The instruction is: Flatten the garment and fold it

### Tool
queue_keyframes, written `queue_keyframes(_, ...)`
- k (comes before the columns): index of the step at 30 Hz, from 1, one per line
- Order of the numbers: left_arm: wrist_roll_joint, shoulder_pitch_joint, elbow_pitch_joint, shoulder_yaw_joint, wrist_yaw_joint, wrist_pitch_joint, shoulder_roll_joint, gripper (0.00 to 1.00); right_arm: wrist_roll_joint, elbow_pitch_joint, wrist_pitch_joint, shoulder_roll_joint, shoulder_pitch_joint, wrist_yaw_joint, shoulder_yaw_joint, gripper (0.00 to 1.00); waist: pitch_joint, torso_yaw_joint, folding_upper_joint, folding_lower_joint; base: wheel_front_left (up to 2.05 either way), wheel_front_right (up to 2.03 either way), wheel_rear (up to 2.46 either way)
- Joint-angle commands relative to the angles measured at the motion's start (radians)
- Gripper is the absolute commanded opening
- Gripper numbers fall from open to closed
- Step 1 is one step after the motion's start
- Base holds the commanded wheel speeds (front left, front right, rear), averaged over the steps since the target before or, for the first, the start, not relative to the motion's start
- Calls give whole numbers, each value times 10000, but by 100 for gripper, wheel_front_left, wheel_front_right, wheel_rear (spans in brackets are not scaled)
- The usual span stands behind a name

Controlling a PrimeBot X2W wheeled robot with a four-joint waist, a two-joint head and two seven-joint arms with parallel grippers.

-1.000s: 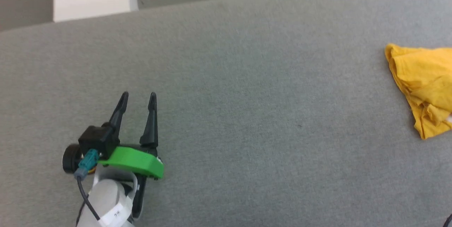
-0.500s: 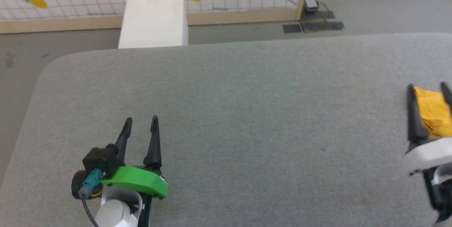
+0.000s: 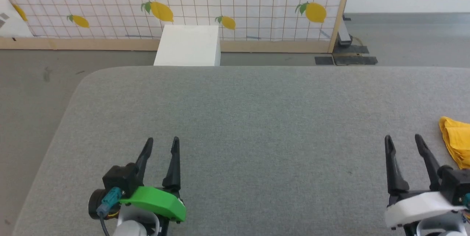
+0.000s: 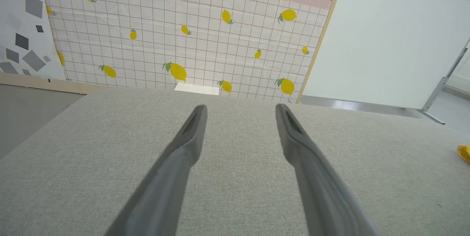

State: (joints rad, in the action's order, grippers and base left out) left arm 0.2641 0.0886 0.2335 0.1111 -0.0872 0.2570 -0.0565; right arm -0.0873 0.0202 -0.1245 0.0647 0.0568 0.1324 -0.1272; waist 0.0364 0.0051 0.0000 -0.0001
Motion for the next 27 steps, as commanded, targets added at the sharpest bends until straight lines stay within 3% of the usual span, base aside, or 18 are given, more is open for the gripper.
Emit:
queue_keyframes(1, -95, -187, 17, 54, -20, 47, 48, 100, 74, -46, -76, -59, 194, -17, -6, 100, 100, 97, 0, 1, 0, 0, 0)
queue_keyframes(26, 127, -467, 105, 341, 159, 47, 61, 100, -264, -229, -183, -144, 568, -17, -53, 100, 99, 134, 0, 1, 0, 0, 0)
queue_keyframes(27, 134, -464, 132, 353, 150, 47, 61, 0, -293, -240, -186, -144, 562, -17, -51, 0, 99, 130, 0, 1, 0, 0, 0)
